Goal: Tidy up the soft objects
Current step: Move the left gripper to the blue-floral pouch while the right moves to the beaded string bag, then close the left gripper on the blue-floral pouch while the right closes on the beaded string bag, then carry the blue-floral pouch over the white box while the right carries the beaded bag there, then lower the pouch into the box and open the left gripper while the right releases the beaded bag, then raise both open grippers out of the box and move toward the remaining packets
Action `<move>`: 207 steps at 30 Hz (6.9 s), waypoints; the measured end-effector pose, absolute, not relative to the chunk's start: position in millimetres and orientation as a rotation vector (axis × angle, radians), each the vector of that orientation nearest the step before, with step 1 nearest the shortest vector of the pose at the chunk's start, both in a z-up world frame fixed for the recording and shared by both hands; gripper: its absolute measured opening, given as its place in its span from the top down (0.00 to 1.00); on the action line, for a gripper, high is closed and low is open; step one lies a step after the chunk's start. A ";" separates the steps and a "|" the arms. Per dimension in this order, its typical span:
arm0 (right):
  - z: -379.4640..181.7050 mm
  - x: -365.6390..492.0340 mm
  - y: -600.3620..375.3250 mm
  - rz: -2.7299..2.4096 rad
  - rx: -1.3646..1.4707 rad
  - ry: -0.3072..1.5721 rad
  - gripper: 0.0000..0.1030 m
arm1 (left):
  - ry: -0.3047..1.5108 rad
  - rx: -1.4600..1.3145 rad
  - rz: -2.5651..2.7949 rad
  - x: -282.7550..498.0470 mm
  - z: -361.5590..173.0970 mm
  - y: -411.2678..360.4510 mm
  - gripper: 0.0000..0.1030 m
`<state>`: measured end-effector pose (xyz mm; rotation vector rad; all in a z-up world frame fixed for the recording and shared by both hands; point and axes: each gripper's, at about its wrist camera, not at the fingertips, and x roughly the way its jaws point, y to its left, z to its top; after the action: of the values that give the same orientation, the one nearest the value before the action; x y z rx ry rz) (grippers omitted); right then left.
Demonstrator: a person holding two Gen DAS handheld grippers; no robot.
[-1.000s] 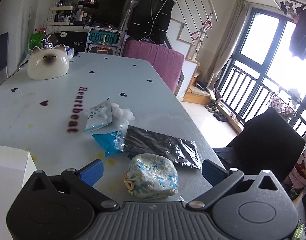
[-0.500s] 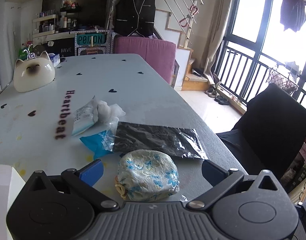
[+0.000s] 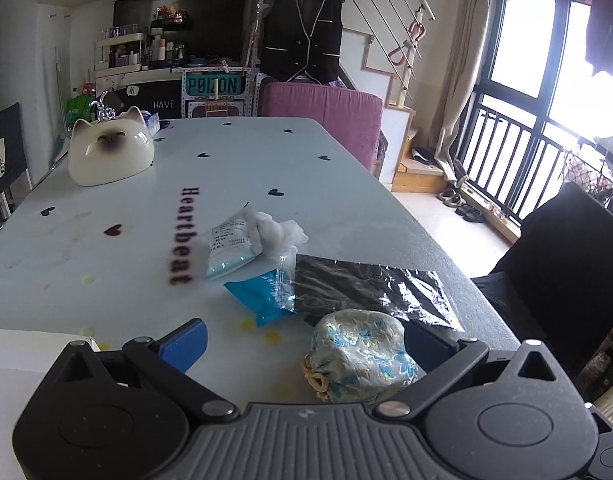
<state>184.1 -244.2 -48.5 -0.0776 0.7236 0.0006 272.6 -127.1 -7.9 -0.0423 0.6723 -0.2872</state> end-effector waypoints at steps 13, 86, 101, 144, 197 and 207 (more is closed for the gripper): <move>-53.1 167.4 -300.9 0.002 0.068 0.742 0.18 | 0.718 0.062 -0.320 287.3 -31.4 -173.9 0.00; 24.7 62.4 -215.3 0.109 0.206 0.476 0.35 | 0.604 -0.104 -0.365 133.0 48.8 19.3 0.31; 13.6 64.2 -133.4 0.292 0.231 0.582 0.35 | 0.728 -0.184 -0.243 115.1 2.0 108.5 0.31; -20.5 86.5 -46.9 0.506 0.151 0.808 0.84 | 0.796 -0.197 -0.165 98.8 -14.3 148.3 0.56; 16.8 27.8 -102.3 0.355 0.052 0.672 0.00 | 0.748 -0.095 -0.131 45.9 2.5 145.4 0.00; 17.6 27.0 -113.1 0.337 0.056 0.667 0.00 | 0.747 -0.095 -0.130 41.4 1.9 146.0 0.00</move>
<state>27.0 -113.1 17.6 0.0556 0.6667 0.3371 41.4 146.0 1.9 -0.0946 0.7470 -0.1304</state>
